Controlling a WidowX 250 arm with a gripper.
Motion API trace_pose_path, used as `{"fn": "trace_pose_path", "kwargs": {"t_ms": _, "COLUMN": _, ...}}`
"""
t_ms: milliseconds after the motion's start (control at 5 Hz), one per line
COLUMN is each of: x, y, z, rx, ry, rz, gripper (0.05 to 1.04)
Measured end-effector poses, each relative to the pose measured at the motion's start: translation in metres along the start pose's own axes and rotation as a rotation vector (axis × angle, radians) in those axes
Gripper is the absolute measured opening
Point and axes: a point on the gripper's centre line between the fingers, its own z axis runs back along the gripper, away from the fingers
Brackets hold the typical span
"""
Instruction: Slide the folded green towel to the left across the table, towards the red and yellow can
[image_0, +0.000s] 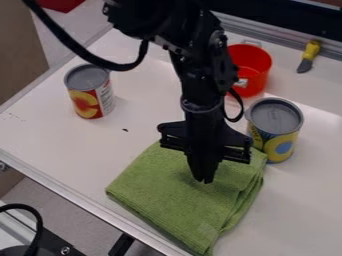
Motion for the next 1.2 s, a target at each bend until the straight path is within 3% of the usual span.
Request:
{"fn": "trace_pose_path", "kwargs": {"t_ms": 200, "x": 0.004, "y": -0.003, "z": -0.004, "rx": -0.023, "ry": -0.034, "rz": 0.023, "gripper": 0.052}}
{"fn": "trace_pose_path", "kwargs": {"t_ms": 800, "x": 0.012, "y": 0.020, "z": -0.023, "rx": 0.025, "ry": -0.062, "rz": 0.042, "gripper": 0.052}}
{"fn": "trace_pose_path", "kwargs": {"t_ms": 1200, "x": 0.013, "y": 0.050, "z": -0.018, "rx": 0.077, "ry": -0.017, "rz": 0.072, "gripper": 0.052}}
